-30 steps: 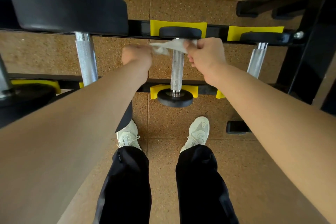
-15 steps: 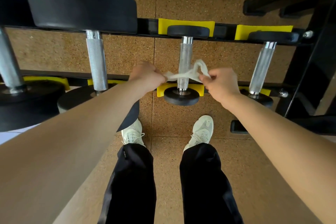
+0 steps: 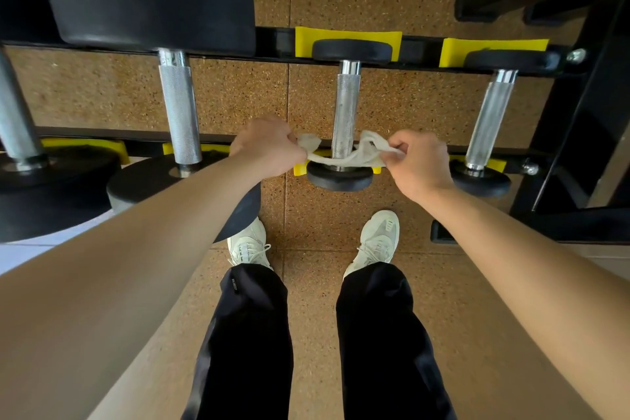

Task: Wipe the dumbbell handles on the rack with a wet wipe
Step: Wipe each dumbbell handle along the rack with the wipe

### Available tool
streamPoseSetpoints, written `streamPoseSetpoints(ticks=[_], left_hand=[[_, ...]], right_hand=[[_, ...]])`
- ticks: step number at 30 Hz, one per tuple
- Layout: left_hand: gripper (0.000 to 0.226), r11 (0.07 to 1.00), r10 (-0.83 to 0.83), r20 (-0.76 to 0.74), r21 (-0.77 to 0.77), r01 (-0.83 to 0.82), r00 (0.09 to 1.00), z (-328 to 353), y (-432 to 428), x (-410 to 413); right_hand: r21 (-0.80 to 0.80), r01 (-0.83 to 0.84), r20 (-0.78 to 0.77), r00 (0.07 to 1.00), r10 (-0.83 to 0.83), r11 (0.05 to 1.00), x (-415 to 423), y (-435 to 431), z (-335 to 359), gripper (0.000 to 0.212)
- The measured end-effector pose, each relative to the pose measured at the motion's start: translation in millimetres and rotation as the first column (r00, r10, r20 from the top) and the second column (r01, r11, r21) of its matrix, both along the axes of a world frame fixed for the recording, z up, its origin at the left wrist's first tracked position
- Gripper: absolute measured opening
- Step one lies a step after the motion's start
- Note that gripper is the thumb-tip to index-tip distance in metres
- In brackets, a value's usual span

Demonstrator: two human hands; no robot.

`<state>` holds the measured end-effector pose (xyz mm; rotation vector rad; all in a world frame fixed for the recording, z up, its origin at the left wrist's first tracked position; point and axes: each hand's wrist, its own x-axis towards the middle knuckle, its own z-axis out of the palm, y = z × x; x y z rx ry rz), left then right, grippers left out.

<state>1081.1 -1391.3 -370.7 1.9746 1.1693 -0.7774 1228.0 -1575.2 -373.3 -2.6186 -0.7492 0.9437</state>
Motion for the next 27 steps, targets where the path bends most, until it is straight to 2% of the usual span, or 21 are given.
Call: streamPoseSetpoints(ticks=[2, 4, 7, 9, 10, 13, 16, 20, 23, 25, 27], left_hand=[[0.014, 0.976, 0.209, 0.166, -0.097, -0.195, 0.964, 13, -7, -2], [0.011, 0.91, 0.39, 0.25, -0.252, -0.329, 0.886, 28, -14, -3], [0.013, 0.825, 0.502, 0.274, -0.434, -0.361, 0.82, 45, -28, 0], [0.011, 0.791, 0.525, 0.286, -0.512, -0.335, 0.802, 51, -38, 4], [0.009, 0.789, 0.512, 0.299, -0.534, -0.303, 0.805, 53, -41, 6], [0.014, 0.738, 0.553, 0.321, -0.617, -0.273, 0.769, 55, -44, 9], [0.016, 0.682, 0.684, 0.292, -0.582, -0.443, 0.669, 44, -34, 8], [0.015, 0.714, 0.691, 0.311, -0.431, -0.551, 0.653, 16, -16, 15], [0.021, 0.723, 0.679, 0.303, -0.435, -0.537, 0.669, -3, -6, 38], [0.028, 0.638, 0.75, 0.243, -0.513, -0.575, 0.616, -8, -2, 56], [0.023, 0.474, 0.847, 0.132, -0.627, -0.619, 0.515, -7, 1, 71]], right_hand=[[0.092, 0.072, -0.032, 0.997, -0.069, 0.993, -3, 2, 9, 0.017], [0.198, 0.155, -0.121, 0.984, -0.132, 0.968, -7, 3, 22, 0.022], [0.277, 0.179, -0.318, 0.944, -0.086, 0.944, -16, 6, 47, 0.032], [0.27, 0.223, -0.511, 0.858, -0.057, 0.937, -25, 8, 62, 0.039], [0.272, 0.234, -0.554, 0.831, -0.047, 0.933, -26, 8, 65, 0.039], [0.281, 0.257, -0.483, 0.87, -0.095, 0.925, -22, 5, 60, 0.029], [0.22, 0.421, -0.412, 0.858, -0.307, 0.88, -2, 2, 38, 0.014], [0.22, 0.622, -0.395, 0.761, -0.514, 0.752, 20, 20, 14, 0.023], [0.158, 0.66, -0.539, 0.681, -0.496, 0.735, 21, 55, 1, 0.026], [0.103, 0.717, -0.711, 0.537, -0.453, 0.689, 18, 80, -1, 0.026], [0.063, 0.779, -0.792, 0.42, -0.444, 0.624, 20, 94, -3, 0.028]])
